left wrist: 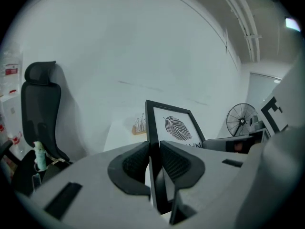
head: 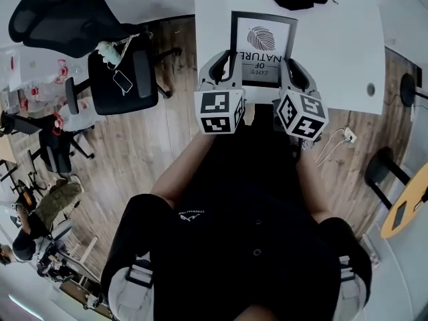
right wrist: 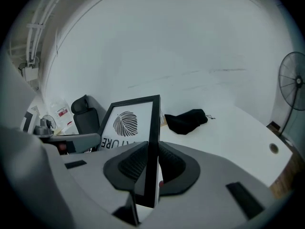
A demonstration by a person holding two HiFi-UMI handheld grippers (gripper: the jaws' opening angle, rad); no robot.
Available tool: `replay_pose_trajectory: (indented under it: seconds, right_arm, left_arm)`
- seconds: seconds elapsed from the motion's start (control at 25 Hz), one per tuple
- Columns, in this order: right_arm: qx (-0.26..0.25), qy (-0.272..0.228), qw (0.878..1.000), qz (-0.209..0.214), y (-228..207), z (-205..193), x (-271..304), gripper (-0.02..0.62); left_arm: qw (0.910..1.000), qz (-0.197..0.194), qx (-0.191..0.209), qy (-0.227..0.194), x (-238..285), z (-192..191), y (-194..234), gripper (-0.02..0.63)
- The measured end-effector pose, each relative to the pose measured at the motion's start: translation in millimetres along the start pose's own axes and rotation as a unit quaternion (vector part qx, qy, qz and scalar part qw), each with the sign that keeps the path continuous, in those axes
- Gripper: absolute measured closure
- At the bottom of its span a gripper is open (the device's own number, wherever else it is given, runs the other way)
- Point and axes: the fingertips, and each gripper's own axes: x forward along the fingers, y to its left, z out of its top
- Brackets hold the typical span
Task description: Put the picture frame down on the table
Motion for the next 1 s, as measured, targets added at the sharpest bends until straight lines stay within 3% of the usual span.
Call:
replay_pose_trajectory:
  seconds: [0.52, 1.0]
  right_arm:
    - [0.013, 0.099, 0.995, 0.010, -16.2, -75.0, 43.0, 0.528]
    - [0.024, 0.191, 0.981, 0.017, -21.7, -148.5, 74.4, 0.528]
  left_arm:
    - [0.9920, 0.018, -0.088, 0.088, 32.7, -86.8, 22.7, 0.532]
    - [0.9812, 0.037, -0.089, 0.167, 46.9, -159.1, 40.5, 0.532]
